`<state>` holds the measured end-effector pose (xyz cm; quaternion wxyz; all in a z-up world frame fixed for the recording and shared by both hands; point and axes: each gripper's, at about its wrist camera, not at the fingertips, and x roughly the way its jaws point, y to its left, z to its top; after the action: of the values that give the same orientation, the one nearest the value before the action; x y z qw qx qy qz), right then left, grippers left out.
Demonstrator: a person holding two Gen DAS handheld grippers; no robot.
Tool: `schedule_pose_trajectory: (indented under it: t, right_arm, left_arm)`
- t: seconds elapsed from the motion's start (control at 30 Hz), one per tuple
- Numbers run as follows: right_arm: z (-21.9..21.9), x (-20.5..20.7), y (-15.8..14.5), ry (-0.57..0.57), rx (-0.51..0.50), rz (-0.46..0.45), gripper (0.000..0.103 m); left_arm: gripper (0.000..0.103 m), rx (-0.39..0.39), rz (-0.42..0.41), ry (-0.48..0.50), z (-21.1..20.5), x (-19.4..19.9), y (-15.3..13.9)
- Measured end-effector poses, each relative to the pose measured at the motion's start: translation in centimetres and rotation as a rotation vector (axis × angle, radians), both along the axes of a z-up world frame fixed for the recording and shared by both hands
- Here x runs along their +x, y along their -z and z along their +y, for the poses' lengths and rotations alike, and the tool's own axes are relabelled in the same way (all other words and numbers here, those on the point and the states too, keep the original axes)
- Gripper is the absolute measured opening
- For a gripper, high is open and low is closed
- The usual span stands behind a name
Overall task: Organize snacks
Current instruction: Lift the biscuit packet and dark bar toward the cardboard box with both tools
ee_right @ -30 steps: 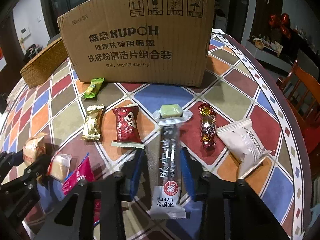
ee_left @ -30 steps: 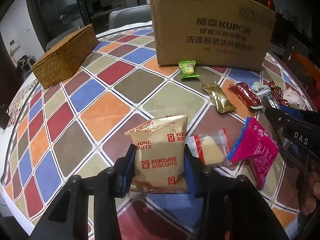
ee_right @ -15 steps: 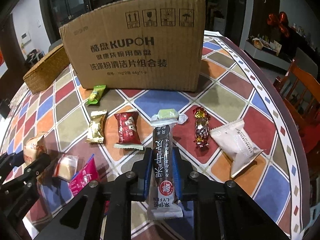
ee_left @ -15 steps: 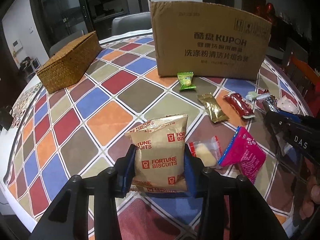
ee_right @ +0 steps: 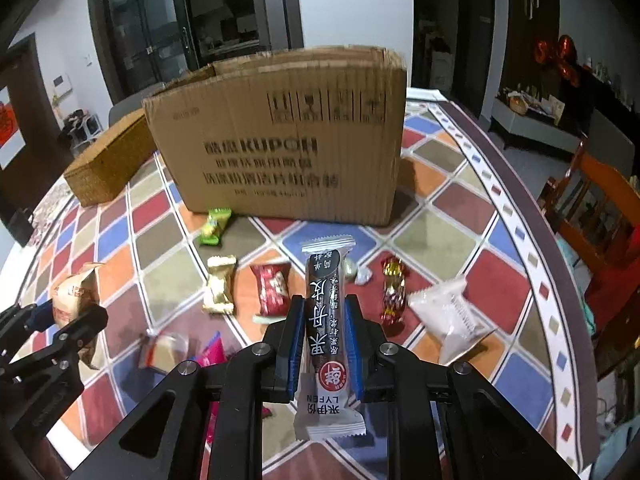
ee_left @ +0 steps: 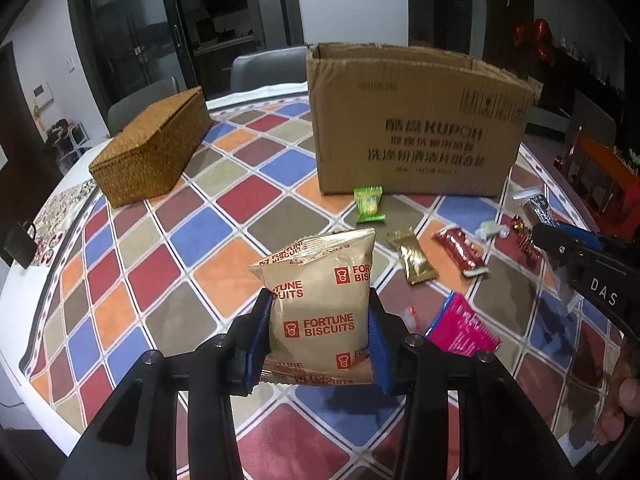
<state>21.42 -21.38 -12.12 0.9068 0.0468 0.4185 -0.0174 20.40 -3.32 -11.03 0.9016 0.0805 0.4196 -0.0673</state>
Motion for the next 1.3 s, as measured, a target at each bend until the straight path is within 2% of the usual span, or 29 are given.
schedule_pose_trajectory:
  t: [1.3]
  right_arm:
    - [-1.4, 2.4, -9.0, -0.009, -0.031, -0.200, 0.020]
  left_arm:
    - [0.043, -0.035, -0.175, 0.061, -2.6, 3.7, -9.1]
